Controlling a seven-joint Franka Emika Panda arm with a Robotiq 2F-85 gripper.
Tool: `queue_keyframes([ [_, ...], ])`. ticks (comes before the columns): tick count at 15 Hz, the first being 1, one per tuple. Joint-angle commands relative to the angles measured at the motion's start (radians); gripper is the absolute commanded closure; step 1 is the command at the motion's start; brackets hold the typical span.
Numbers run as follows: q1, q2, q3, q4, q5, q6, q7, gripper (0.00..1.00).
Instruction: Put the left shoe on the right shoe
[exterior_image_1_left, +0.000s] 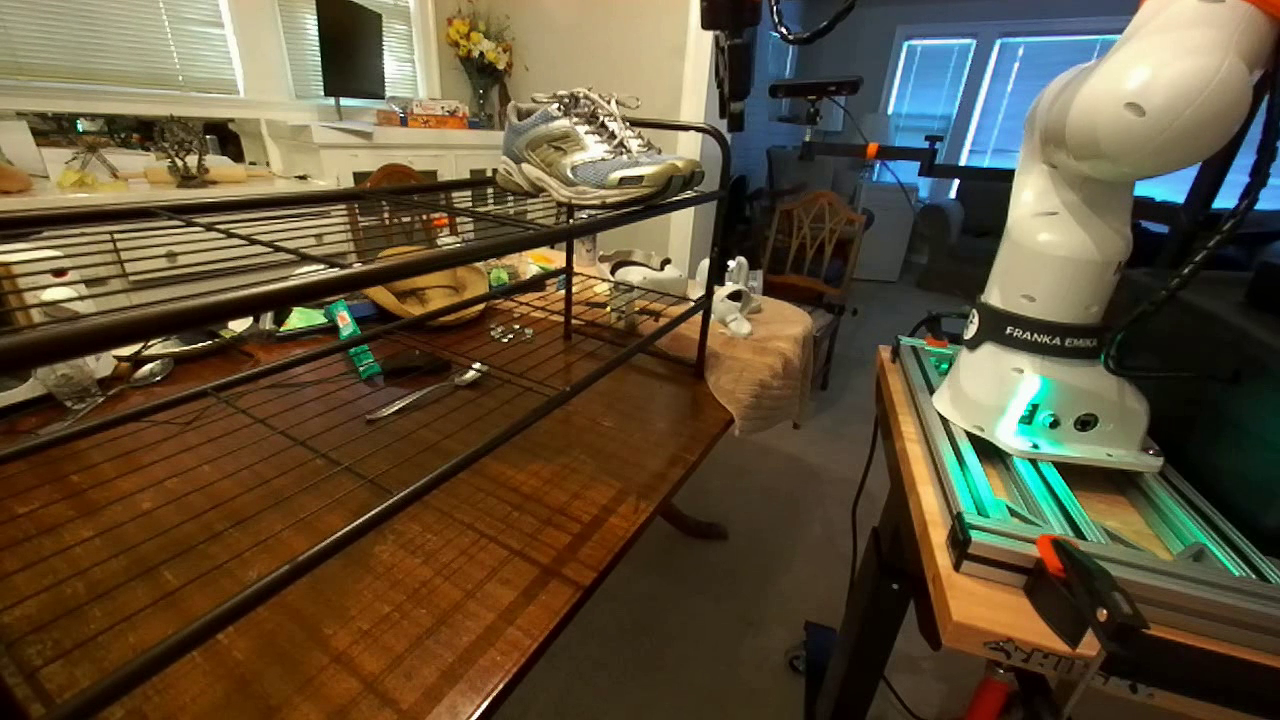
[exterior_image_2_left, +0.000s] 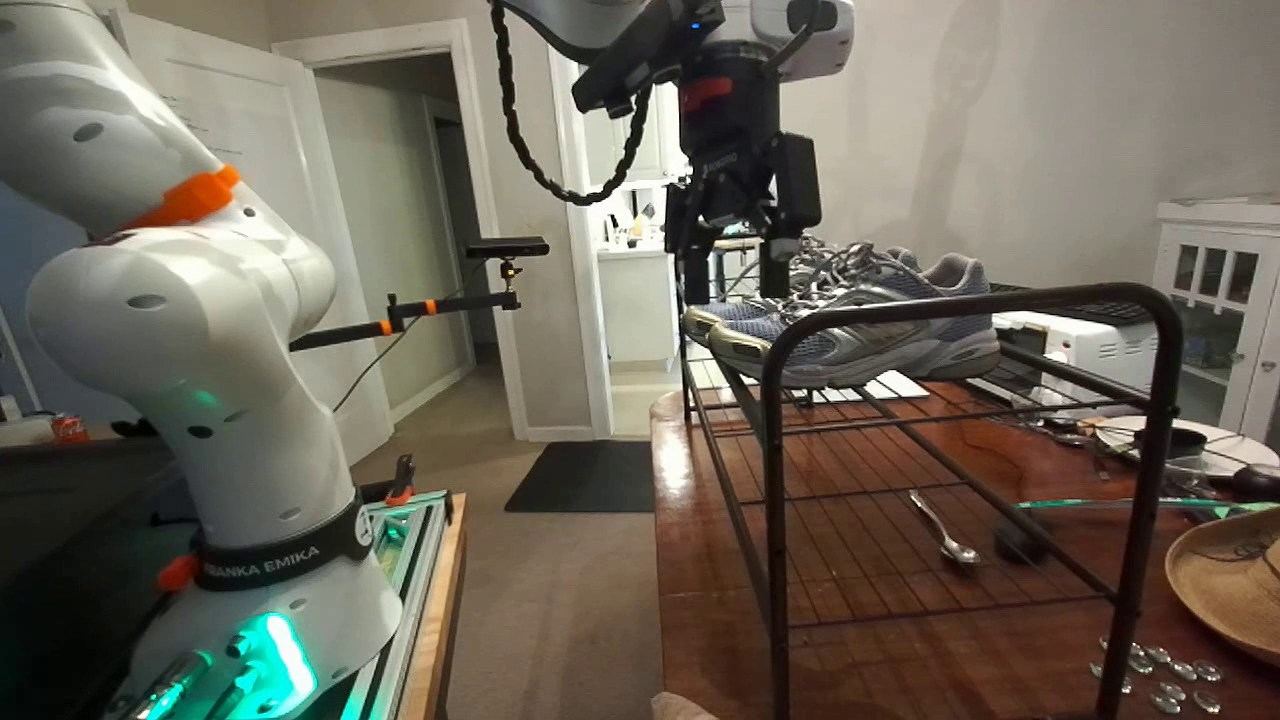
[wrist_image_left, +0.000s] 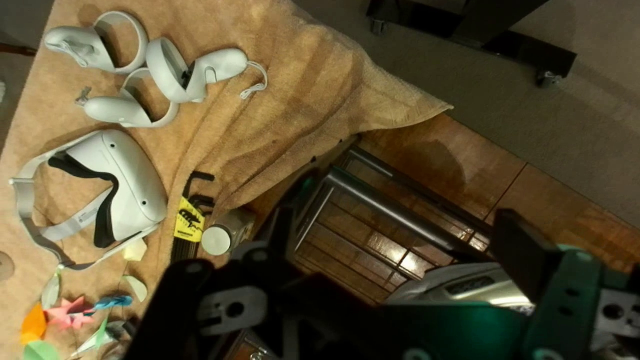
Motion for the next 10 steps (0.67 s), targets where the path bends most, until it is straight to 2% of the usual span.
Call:
queue_keyframes([
  [1, 0.015, -0.004, 0.012, -0.016, 0.015, 0.105, 0.025, 0.0],
  [5, 0.034, -0.013, 0.027, -0.038, 0.042, 0.213, 0.029, 0.0],
  [10, 0.056, -0.017, 0.039, -0.056, 0.139, 0.286, 0.082, 0.0],
])
